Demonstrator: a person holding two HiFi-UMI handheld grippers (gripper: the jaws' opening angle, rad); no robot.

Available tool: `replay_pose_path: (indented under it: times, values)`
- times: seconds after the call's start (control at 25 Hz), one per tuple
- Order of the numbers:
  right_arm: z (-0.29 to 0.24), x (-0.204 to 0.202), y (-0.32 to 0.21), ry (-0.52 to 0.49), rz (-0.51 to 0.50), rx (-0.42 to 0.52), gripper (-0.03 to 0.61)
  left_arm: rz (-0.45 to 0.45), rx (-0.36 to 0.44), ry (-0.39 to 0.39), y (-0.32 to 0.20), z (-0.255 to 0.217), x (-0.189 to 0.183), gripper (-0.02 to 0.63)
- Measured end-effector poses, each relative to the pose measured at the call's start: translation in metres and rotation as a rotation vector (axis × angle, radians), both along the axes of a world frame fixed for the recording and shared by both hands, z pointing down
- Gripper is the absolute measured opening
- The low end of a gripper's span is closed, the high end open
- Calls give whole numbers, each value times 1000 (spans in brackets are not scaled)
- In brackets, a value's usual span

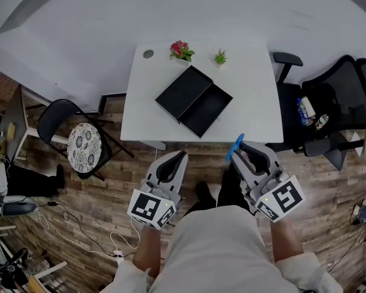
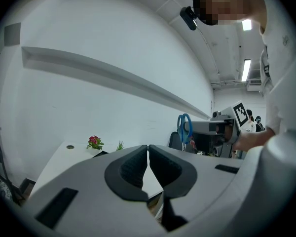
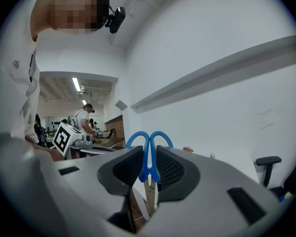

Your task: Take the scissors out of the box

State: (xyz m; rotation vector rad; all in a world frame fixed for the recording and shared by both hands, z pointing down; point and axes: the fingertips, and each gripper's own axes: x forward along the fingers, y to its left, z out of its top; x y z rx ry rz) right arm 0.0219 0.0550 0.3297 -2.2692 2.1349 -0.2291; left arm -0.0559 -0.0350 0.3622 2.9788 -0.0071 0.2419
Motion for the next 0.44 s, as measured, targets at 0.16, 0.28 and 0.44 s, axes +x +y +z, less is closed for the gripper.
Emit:
replay_pose_path:
  times: [0.16, 0.28, 0.44]
  values:
    - [-3, 0, 2, 7, 4, 8, 91, 6, 2, 1, 3, 0, -1, 29]
    - [-5, 1, 1, 10, 6, 11, 91, 4, 3, 1, 1, -1, 1, 29]
    - [-6, 5, 0, 13, 7, 10, 91, 4, 3, 2, 0, -2, 4, 29]
